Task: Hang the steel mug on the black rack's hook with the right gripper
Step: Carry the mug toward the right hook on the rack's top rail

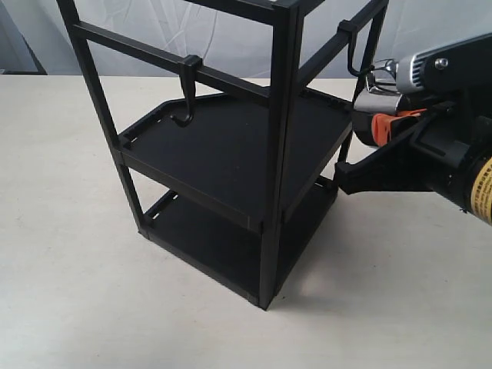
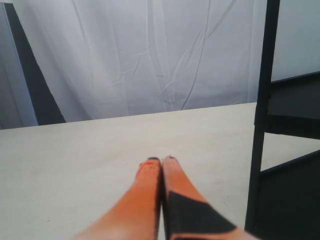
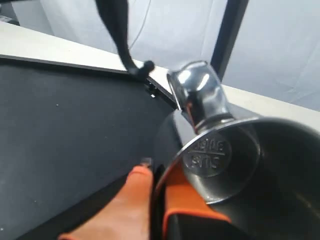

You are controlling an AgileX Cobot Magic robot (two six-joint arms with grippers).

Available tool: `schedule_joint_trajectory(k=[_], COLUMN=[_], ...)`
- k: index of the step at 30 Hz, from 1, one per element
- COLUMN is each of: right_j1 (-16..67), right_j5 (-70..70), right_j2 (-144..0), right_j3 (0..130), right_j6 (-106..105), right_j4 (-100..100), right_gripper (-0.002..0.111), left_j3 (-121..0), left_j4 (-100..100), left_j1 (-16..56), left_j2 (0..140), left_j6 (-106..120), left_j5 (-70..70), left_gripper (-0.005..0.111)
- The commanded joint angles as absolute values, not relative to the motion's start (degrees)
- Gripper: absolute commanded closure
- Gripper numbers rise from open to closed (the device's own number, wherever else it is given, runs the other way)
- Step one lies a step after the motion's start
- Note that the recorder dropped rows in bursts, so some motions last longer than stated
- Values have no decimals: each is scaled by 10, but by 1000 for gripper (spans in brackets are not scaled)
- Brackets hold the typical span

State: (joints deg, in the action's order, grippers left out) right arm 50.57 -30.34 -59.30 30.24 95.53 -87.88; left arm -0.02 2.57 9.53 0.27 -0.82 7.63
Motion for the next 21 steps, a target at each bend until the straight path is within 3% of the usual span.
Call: schedule_joint_trajectory(k=[1,21], right_j1=[525,588], right_j5=[-348,-389], right_j2=[-591,-639], right_j3=[320,328], right_j6=[961,877], right_j4=[-898,-925], right_gripper=[109,109], left_j3=[0,0], left_j4=[26,26], left_j1=[98,98], left_j2=[0,0], left_j6=[-10,-10], left_j5=[73,73], left_gripper=[105,105])
